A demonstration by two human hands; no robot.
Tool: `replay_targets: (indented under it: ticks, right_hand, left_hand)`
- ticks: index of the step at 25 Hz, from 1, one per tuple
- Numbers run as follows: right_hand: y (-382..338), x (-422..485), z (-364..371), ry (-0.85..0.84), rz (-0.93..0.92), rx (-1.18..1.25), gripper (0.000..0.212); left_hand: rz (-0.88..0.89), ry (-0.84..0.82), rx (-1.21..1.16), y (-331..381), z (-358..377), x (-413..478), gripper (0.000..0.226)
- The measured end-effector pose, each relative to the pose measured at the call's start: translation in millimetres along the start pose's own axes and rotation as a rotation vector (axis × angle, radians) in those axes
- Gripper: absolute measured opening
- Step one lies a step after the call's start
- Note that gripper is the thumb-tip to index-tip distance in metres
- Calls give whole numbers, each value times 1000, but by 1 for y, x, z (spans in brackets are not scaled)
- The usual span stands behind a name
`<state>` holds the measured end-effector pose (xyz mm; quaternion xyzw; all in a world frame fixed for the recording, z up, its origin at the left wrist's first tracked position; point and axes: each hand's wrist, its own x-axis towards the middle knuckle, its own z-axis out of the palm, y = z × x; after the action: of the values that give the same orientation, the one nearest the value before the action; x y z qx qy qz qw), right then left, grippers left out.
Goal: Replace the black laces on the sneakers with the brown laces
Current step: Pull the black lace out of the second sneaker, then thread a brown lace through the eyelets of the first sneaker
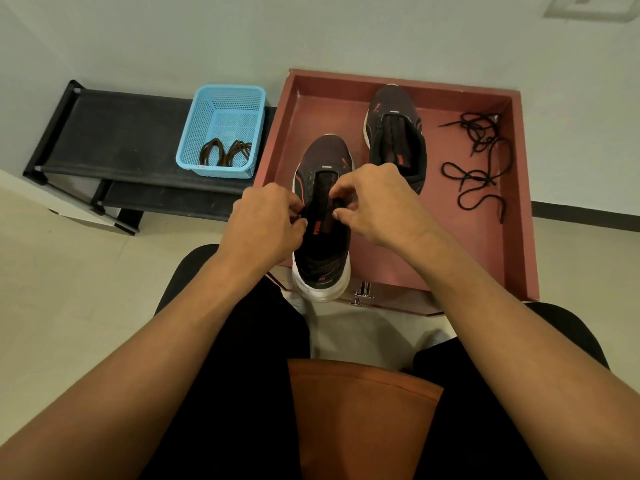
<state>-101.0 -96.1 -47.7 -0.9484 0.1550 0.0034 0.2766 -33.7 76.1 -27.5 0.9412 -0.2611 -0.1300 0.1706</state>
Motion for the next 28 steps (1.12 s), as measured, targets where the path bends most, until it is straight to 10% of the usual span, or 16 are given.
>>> replay_targets:
  ticks: [10, 18, 28]
  right_hand:
    - [-1, 0, -10, 41, 9, -35, 32]
    - [-22, -11, -32, 320, -164, 322, 54]
    - [-61, 3, -27, 283, -209, 400, 44]
  left_hand:
    - [-21, 0, -78, -5, 2, 7, 26]
    - [196, 199, -175, -10, -27, -5, 81]
    - [171, 364, -232, -63, -52, -5, 48]
